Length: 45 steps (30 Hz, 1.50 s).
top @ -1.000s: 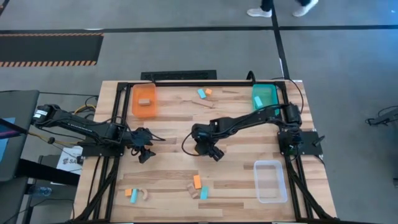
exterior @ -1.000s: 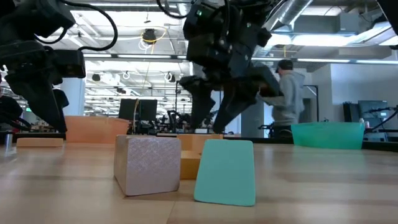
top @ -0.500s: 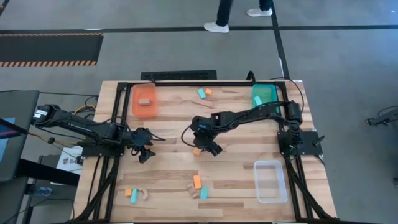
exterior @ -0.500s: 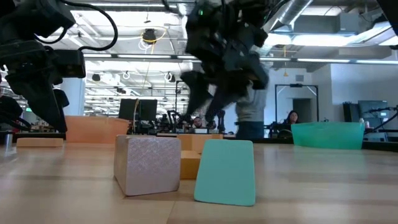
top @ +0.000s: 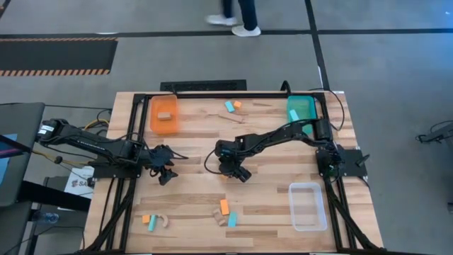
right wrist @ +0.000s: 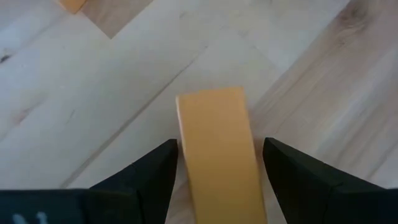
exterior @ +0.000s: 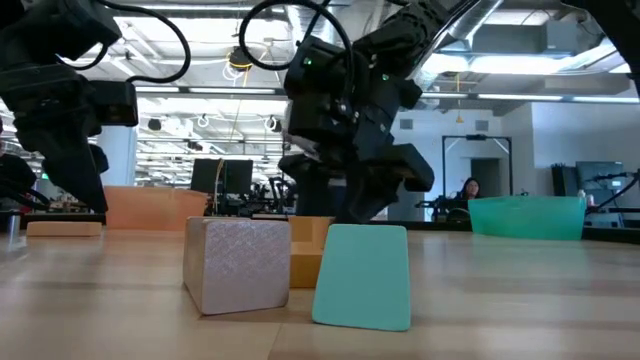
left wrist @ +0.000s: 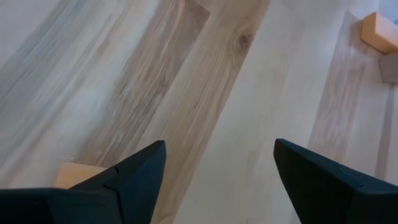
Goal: Sort & place blocks by color
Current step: Put the orange block into the white bin
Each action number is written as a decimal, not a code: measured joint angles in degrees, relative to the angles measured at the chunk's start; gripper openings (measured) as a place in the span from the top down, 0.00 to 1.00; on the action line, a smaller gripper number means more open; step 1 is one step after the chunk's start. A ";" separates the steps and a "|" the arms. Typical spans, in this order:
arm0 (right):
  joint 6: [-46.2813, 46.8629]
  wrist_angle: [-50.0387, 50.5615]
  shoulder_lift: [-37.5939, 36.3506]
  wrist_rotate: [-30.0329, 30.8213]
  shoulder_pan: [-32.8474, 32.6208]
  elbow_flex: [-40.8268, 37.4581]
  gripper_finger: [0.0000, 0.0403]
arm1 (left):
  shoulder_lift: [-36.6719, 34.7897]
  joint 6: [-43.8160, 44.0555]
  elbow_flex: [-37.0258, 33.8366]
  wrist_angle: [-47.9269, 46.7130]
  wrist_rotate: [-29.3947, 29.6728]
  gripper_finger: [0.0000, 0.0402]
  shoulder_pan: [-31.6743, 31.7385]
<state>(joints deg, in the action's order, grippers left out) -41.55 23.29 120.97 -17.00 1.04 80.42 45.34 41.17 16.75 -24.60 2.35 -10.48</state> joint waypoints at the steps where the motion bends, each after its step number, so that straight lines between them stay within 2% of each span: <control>1: 0.46 0.04 0.00 -0.13 0.00 0.00 0.35 | -0.01 0.23 0.00 0.02 -0.01 0.29 -0.01; 5: 2.68 0.06 -0.03 -2.13 0.32 -0.04 0.45 | 0.00 0.56 0.00 0.06 0.07 0.29 -0.02; 10: 8.09 0.01 -0.26 -5.12 1.30 -0.04 0.68 | 0.00 0.67 0.00 0.05 1.44 0.29 0.00; 16: 17.59 3.39 -0.28 -11.86 4.52 -0.04 0.69 | 0.00 1.28 0.00 0.04 1.49 0.29 0.00; 22: 21.48 11.83 -4.06 -11.38 7.02 -0.15 0.69 | 0.00 2.66 0.00 0.02 1.50 0.29 0.00; 27: 22.70 18.50 -11.89 -9.21 7.86 -1.42 0.69 | 0.00 3.05 0.00 0.02 1.57 0.29 0.00; 34: 32.71 14.67 -28.22 -3.66 6.58 -14.94 0.69 | 0.00 2.99 0.00 0.25 4.17 0.29 0.00; 39: 46.32 12.76 -40.43 1.82 3.11 -25.62 0.69 | 0.00 2.30 0.00 1.28 6.00 0.29 0.00; 45: 68.76 14.17 -51.36 9.18 -6.39 -30.97 0.69 | 0.00 1.24 0.00 2.69 8.83 0.29 0.00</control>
<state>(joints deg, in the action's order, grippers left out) 27.21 37.46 69.60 -7.82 -5.35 49.45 45.34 42.41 16.75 -21.91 11.18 -10.48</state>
